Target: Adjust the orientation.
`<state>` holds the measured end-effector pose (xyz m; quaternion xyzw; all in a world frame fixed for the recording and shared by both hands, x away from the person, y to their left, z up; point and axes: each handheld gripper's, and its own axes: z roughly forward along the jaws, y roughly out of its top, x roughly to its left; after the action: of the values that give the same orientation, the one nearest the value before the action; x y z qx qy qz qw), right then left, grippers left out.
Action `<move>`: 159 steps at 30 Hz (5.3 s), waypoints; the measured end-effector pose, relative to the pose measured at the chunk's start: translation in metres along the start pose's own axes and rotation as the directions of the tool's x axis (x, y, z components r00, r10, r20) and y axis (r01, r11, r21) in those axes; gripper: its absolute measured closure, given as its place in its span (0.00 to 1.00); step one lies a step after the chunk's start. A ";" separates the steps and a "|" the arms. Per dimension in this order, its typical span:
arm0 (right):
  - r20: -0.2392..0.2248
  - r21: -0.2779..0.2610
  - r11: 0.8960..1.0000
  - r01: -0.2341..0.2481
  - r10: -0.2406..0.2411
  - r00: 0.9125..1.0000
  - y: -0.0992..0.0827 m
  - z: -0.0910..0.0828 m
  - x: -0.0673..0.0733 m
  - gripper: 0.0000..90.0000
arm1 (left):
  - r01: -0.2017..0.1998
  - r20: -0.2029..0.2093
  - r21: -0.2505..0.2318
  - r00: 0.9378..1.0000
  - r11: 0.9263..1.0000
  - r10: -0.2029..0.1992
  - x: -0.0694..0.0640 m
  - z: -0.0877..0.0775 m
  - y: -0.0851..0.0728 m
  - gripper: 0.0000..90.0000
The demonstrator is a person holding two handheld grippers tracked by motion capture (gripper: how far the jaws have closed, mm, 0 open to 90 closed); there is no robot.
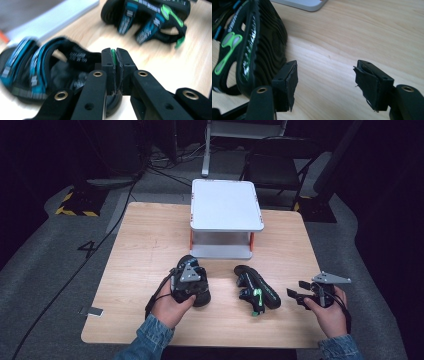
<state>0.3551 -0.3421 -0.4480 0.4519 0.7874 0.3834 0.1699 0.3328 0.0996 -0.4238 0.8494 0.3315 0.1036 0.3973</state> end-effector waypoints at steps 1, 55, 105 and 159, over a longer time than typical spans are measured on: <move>-0.009 0.000 1.000 0.011 -0.011 1.000 0.004 0.003 0.001 0.39 | 0.004 0.000 0.002 1.000 1.000 -0.004 0.000 -0.003 -0.003 0.95; -0.113 -0.037 0.976 0.213 -0.216 0.970 0.055 0.019 0.067 0.41 | 0.175 -0.314 -0.106 0.928 0.979 -0.200 0.077 -0.054 -0.046 0.31; 0.122 0.004 0.990 0.140 -0.139 0.983 0.052 0.021 0.011 0.46 | 0.166 -0.311 -0.108 0.931 0.980 -0.192 0.087 -0.046 -0.055 0.33; 0.000 0.061 0.898 0.437 -0.437 0.899 0.073 0.045 0.106 0.84 | 0.188 -0.305 -0.135 0.926 0.973 -0.221 0.092 -0.057 -0.063 0.33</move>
<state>0.3688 -0.2109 -0.4138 0.2713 0.8786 0.3086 0.2435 0.3479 0.2226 -0.4410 0.7607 0.4722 0.2141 0.3907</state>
